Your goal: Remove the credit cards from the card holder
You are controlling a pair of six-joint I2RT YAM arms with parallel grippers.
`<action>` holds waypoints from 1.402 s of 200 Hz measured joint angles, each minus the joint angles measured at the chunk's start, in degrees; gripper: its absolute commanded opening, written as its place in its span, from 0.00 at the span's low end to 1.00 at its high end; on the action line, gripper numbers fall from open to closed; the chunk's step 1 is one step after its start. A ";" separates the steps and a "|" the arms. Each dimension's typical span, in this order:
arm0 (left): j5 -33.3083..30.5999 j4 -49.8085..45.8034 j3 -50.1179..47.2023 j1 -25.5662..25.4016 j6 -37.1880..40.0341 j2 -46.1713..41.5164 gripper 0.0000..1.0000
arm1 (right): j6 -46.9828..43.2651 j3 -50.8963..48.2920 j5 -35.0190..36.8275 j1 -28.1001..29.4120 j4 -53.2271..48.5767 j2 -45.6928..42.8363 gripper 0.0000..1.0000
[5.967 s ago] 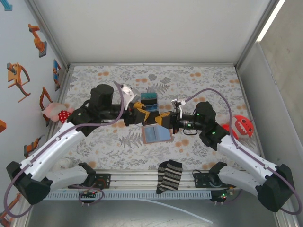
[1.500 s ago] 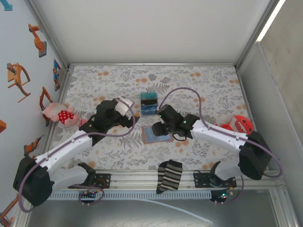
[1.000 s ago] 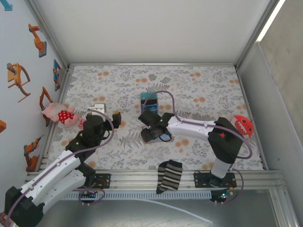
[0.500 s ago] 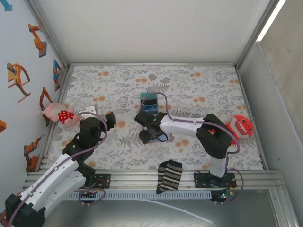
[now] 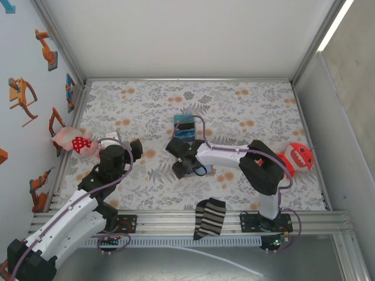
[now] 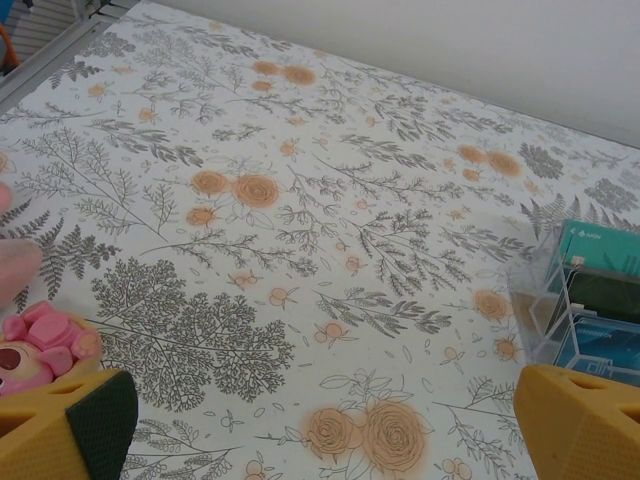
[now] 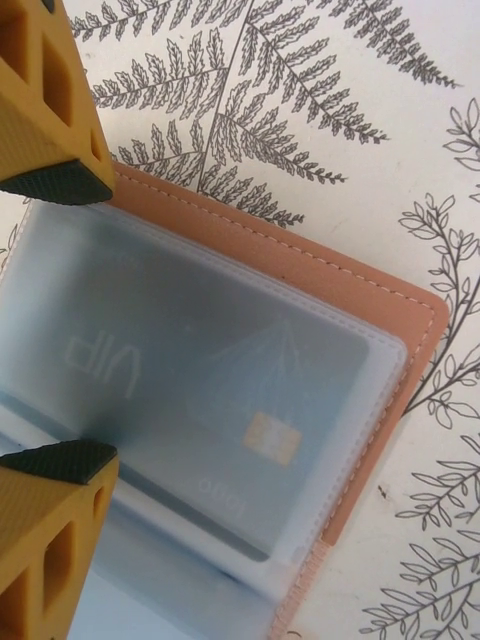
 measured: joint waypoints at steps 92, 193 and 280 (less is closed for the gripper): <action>0.28 -1.55 0.00 0.33 0.02 -0.24 0.97 | 0.02 -0.07 1.46 0.17 0.15 0.55 0.60; 2.29 -2.56 2.03 0.37 1.14 -1.09 0.97 | 0.83 -2.69 0.92 -0.52 3.58 -0.92 0.41; 5.60 -2.51 6.01 -1.73 3.30 -1.01 0.97 | 0.94 -6.23 -4.92 -1.90 7.30 -3.91 0.27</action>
